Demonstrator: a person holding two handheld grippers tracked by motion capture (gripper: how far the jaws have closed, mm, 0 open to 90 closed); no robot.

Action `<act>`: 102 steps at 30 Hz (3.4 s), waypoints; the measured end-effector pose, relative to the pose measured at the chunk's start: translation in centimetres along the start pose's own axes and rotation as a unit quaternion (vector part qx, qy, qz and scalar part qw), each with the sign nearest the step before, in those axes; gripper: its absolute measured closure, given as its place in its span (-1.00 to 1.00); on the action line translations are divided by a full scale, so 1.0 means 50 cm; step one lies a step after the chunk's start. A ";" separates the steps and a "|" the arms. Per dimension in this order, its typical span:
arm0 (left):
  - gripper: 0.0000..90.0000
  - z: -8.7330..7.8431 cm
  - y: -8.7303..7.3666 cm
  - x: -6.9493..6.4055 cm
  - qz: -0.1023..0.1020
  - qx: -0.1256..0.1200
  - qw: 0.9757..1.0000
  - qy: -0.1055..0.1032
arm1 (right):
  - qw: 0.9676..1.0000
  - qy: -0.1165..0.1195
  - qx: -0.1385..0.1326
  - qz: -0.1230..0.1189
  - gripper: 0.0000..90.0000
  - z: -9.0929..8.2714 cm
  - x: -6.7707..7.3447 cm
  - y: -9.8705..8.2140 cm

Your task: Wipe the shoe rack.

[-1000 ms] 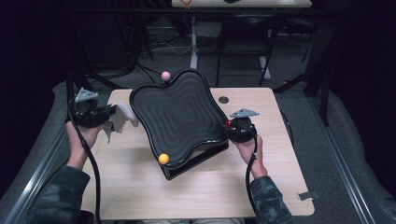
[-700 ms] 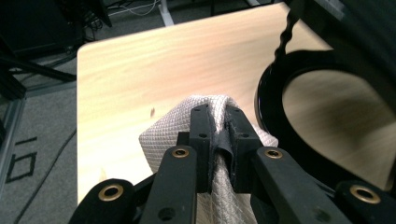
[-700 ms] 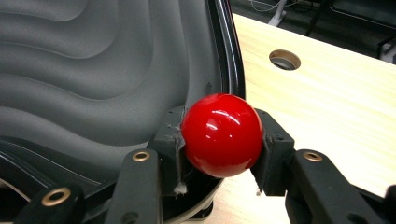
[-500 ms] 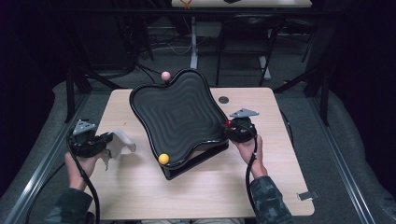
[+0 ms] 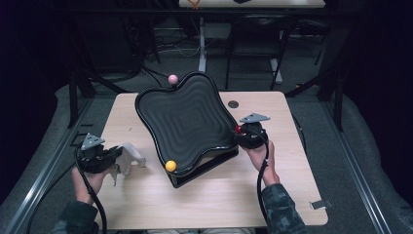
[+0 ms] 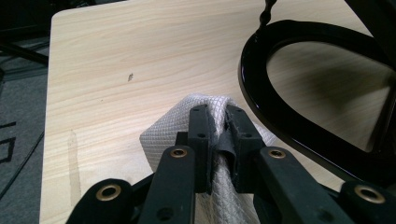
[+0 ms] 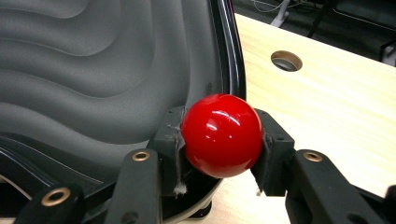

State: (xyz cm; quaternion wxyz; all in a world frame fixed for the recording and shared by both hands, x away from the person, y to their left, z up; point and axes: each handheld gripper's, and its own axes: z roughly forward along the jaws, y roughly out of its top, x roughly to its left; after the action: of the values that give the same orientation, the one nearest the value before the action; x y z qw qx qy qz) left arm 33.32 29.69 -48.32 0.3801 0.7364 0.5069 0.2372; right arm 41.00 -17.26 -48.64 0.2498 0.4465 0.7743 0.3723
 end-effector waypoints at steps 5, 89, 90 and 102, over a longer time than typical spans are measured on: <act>0.81 0.000 0.000 0.002 0.001 0.002 1.000 -0.001 | 1.000 0.004 0.001 -0.004 0.32 0.001 -0.003 0.001; 0.83 0.015 -0.003 -0.012 0.012 0.024 0.999 -0.021 | 0.980 0.190 0.035 -0.046 -0.58 -0.096 0.231 -0.005; 0.83 0.015 -0.002 -0.012 0.012 0.024 0.999 -0.020 | 0.980 0.191 0.029 -0.051 -0.33 -0.096 0.235 -0.003; 0.82 0.018 -0.003 -0.014 0.019 0.029 0.999 -0.021 | 0.979 0.186 0.014 -0.086 0.31 -0.101 0.261 -0.010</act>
State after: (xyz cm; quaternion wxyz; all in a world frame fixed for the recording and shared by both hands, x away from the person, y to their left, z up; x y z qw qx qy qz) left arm 33.64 28.80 -48.92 0.3649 0.7614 0.4912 0.2143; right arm 30.89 -7.74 -46.73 0.1259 0.3049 0.8480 0.4148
